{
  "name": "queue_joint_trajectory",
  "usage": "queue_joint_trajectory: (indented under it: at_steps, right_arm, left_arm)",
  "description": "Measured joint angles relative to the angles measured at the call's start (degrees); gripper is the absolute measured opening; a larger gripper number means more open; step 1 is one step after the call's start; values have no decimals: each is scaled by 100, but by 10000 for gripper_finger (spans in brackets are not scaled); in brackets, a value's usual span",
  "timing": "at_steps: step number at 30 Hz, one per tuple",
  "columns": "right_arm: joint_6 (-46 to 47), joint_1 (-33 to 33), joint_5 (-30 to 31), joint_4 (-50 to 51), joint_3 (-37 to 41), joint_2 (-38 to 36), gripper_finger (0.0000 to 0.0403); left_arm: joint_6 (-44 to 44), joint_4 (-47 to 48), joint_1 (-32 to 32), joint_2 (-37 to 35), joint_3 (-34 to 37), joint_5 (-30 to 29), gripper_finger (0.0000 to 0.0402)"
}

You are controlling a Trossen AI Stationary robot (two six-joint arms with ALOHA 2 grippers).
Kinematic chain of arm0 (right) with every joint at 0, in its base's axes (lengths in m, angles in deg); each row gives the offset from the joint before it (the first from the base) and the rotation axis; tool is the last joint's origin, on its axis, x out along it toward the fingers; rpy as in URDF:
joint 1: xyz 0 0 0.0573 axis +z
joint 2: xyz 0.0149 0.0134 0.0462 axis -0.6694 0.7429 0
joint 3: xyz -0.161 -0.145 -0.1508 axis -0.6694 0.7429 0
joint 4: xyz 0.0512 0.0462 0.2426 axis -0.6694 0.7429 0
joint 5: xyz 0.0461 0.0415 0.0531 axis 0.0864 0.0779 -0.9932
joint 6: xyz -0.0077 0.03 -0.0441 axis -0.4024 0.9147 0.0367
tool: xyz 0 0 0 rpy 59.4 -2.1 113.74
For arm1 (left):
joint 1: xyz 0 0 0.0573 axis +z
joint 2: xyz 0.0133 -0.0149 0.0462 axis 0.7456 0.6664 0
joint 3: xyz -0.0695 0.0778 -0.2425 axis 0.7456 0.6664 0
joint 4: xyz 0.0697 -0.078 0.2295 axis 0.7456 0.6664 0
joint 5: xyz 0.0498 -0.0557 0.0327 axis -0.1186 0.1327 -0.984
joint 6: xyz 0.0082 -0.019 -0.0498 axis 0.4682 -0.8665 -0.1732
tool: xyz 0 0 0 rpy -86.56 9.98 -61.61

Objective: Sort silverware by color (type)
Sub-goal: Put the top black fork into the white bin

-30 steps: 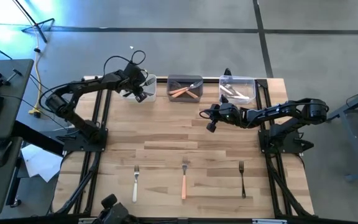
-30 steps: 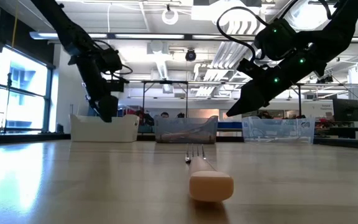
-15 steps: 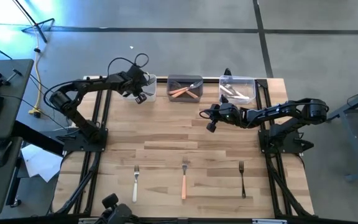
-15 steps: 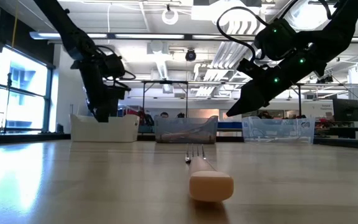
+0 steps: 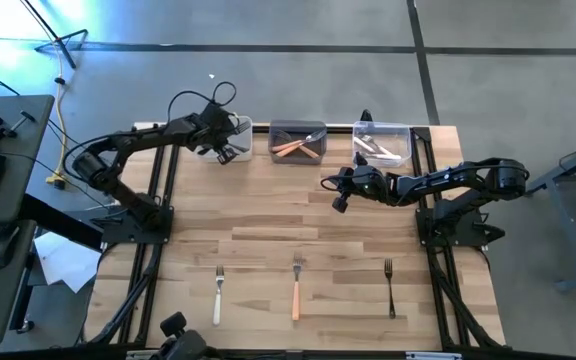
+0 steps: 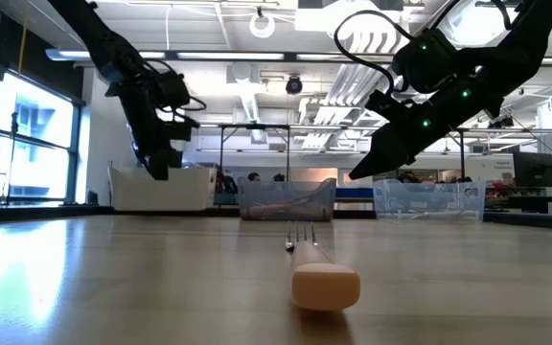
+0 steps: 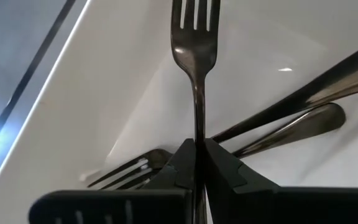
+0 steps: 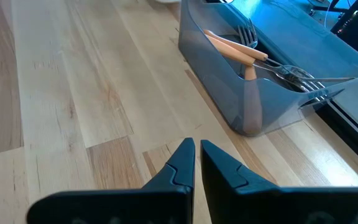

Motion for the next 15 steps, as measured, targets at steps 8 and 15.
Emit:
queue_joint_trajectory:
  at_steps: [8, 15]
  right_arm:
    - [0, 0, 1, 0, 0, 0, 9]
    - [2, 0, -1, 0, 0, 0, 9]
  left_arm:
    - [-110, 108, 124, -238, 0, 364, 4]
    - [205, 262, 258, -236, 0, 444, 4]
